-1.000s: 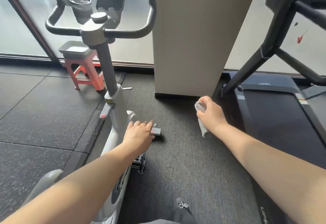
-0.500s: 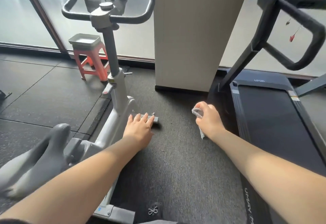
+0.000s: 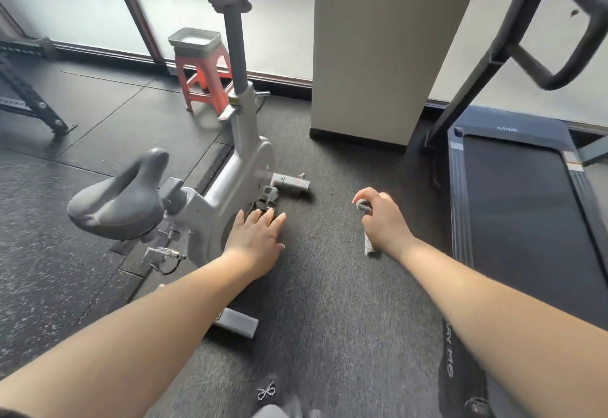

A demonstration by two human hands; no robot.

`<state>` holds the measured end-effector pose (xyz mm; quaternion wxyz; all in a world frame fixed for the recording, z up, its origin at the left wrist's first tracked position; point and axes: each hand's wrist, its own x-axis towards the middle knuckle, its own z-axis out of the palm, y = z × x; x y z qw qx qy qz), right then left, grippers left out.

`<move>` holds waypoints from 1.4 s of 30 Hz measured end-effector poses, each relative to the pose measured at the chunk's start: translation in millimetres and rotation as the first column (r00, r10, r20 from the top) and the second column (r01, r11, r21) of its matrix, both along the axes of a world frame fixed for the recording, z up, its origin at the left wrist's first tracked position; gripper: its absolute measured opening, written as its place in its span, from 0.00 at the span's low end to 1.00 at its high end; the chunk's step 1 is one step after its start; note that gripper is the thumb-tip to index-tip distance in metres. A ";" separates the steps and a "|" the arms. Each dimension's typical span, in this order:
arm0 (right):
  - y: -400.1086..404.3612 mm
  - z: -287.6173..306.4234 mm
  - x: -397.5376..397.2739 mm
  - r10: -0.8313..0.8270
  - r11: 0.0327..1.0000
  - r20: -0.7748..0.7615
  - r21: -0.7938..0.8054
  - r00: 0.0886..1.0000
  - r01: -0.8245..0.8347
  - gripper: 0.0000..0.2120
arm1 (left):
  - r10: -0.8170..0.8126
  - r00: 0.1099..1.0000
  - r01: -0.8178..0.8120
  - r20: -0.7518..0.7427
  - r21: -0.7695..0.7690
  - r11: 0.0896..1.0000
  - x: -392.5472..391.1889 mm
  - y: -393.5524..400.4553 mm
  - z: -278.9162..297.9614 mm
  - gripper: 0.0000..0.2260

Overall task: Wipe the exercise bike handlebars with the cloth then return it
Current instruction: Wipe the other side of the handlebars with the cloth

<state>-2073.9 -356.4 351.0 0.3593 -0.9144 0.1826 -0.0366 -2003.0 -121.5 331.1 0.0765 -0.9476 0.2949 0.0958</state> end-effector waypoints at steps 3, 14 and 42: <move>15.6 0.8 -16.7 0.036 0.999 -0.014 -0.029 0.999 -0.037 0.18 | 0.035 0.999 -0.035 -0.009 0.011 0.999 -15.3 18.4 2.2 0.28; 112.5 11.0 -55.2 0.135 0.987 -0.054 -0.079 0.989 -0.139 0.06 | 0.131 0.990 -0.127 0.051 -0.073 0.989 -75.5 130.9 1.9 0.28; 532.5 -2.4 -49.3 0.526 0.831 -0.042 -0.188 0.849 -0.524 0.13 | 0.473 0.877 -0.475 0.078 0.001 0.880 -187.1 511.1 11.3 0.28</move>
